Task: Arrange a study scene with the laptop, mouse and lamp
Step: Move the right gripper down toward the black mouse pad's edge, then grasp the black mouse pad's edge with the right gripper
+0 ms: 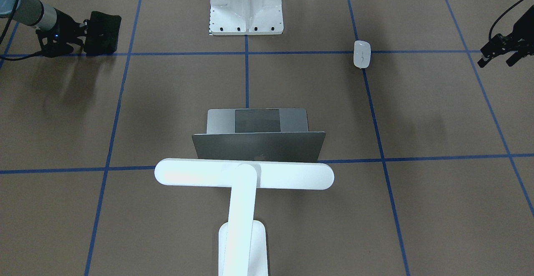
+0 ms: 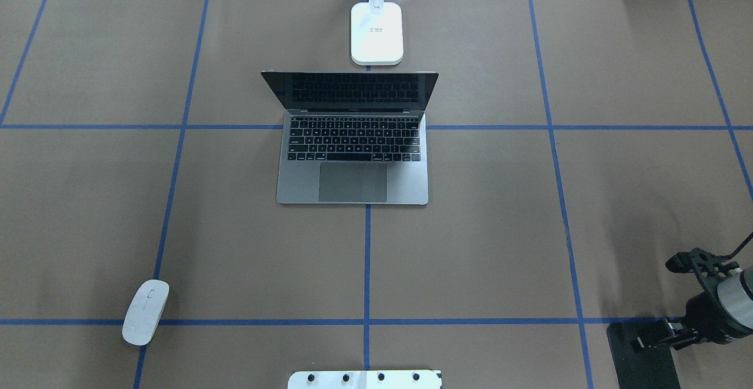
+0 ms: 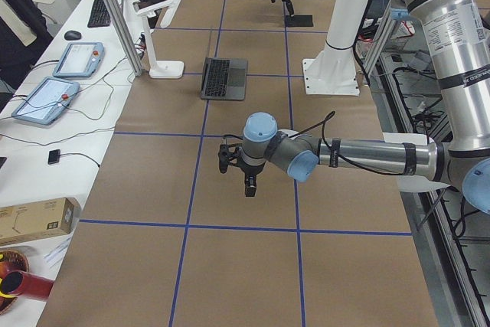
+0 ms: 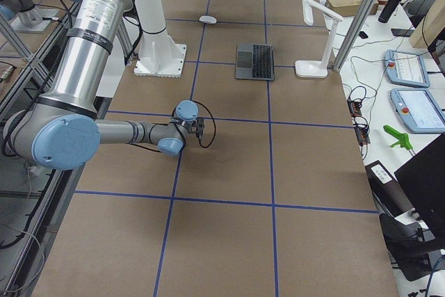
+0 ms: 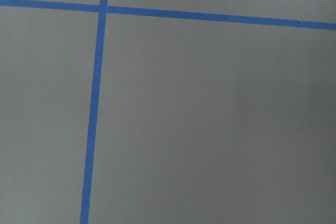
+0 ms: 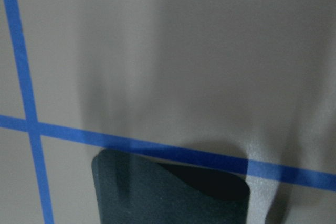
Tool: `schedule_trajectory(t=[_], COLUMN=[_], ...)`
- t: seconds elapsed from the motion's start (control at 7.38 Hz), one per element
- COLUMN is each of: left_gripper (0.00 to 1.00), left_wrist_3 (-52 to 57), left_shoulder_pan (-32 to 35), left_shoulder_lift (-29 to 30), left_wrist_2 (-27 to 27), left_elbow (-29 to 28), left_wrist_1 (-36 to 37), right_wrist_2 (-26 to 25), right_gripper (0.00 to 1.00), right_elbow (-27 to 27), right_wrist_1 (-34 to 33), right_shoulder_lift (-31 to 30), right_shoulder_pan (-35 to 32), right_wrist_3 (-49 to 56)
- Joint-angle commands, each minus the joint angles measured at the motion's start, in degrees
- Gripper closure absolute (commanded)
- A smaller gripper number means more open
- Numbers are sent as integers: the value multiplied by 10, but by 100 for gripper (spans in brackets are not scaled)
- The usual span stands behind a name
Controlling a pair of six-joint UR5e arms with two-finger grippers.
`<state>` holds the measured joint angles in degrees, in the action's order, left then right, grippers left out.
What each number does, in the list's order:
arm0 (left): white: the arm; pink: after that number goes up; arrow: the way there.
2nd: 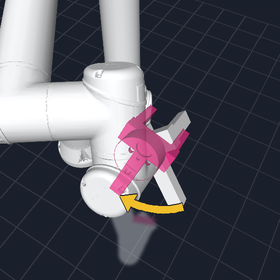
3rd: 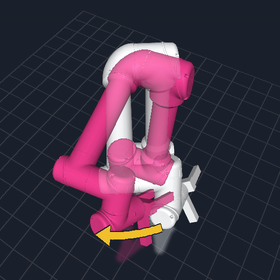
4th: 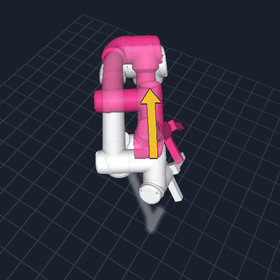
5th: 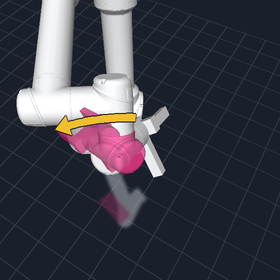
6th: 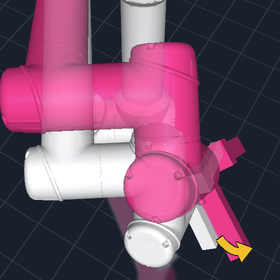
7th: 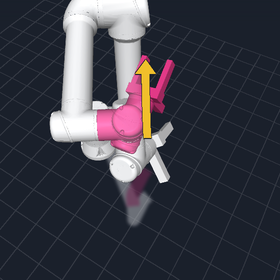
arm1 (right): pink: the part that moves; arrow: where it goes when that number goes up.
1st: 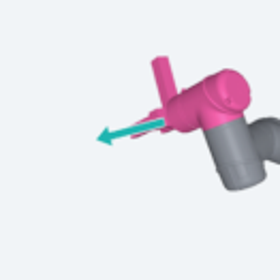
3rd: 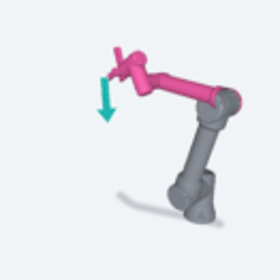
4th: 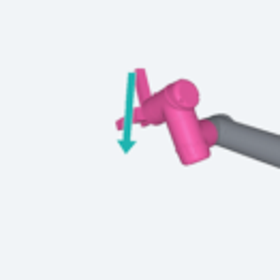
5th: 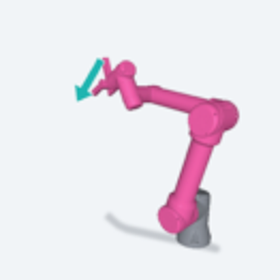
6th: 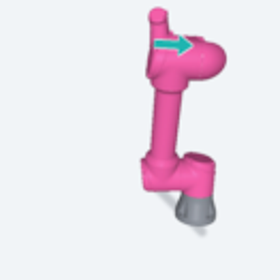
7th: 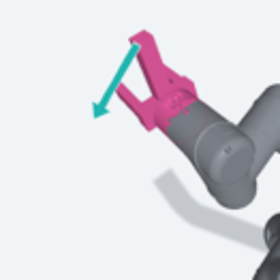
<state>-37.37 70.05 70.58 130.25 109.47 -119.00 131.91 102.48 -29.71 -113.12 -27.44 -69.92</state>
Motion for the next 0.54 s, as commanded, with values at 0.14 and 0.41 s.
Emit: schedule_trajectory(t=[0.14,0.41], left_gripper=[0,0], left_wrist_3=[11,12], left_shoulder_pan=[0,-1], left_shoulder_lift=[0,0], left_wrist_2=[0,0], left_elbow=[0,-1], left_wrist_1=[1,1], right_wrist_2=[4,4], right_gripper=[36,64], right_elbow=[4,5], right_wrist_1=[0,0], right_shoulder_lift=[0,0], right_shoulder_pan=[0,0], right_wrist_3=[-1,-1])
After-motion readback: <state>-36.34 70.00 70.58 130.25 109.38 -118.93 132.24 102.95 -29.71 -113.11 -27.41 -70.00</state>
